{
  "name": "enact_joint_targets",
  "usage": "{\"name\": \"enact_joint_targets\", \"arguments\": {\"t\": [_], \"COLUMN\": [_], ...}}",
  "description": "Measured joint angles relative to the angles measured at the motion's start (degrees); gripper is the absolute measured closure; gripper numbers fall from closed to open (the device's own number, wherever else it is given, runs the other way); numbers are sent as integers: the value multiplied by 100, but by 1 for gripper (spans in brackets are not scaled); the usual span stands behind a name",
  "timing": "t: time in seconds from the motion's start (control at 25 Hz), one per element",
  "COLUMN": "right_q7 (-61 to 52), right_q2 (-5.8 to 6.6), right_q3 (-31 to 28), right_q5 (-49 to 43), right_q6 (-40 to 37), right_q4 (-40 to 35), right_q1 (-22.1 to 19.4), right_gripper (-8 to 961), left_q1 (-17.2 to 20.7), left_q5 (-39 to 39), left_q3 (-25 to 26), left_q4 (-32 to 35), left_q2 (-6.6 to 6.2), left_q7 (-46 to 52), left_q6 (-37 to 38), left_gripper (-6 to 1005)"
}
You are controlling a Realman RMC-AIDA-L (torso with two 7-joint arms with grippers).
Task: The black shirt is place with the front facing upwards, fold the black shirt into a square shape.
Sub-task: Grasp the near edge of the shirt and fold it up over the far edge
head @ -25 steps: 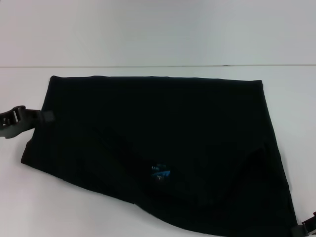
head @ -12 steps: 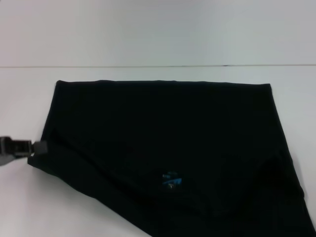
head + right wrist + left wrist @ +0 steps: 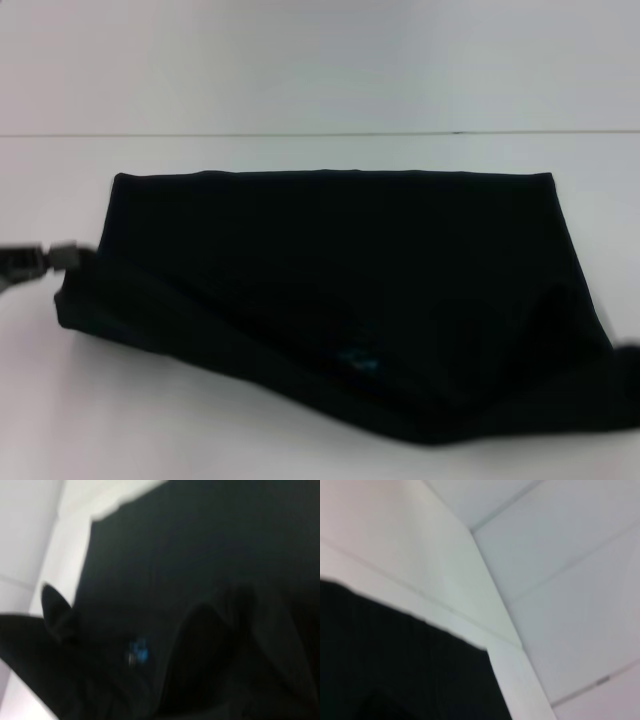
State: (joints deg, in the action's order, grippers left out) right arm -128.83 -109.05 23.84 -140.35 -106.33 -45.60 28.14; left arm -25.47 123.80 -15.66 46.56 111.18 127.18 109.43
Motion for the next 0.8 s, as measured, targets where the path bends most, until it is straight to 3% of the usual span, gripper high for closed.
{"name": "enact_joint_targets", "arguments": {"t": [0.24, 0.36, 0.56, 0.8], "right_q7": [-73, -119, -168, -189], "right_q2": [110, 96, -51, -343], "right_q3": [-392, -454, -382, 13], "right_q5": [617, 970, 1233, 1262], "right_q6": [928, 1647, 2901, 4274], "right_q4": [491, 671, 919, 1080], "right_q1": [456, 569, 718, 1012], "right_gripper": [936, 935, 934, 932], "left_q1": [-381, -536, -717, -805], "left_q5": [-158, -249, -388, -422], "left_q3": [110, 120, 58, -95], "left_q4": [-194, -294, -335, -389], "left_q2": [153, 230, 382, 510], "left_q7": [178, 187, 185, 186], "left_q6": [-959, -1441, -2191, -3112], "left_gripper": [997, 997, 997, 996]}}
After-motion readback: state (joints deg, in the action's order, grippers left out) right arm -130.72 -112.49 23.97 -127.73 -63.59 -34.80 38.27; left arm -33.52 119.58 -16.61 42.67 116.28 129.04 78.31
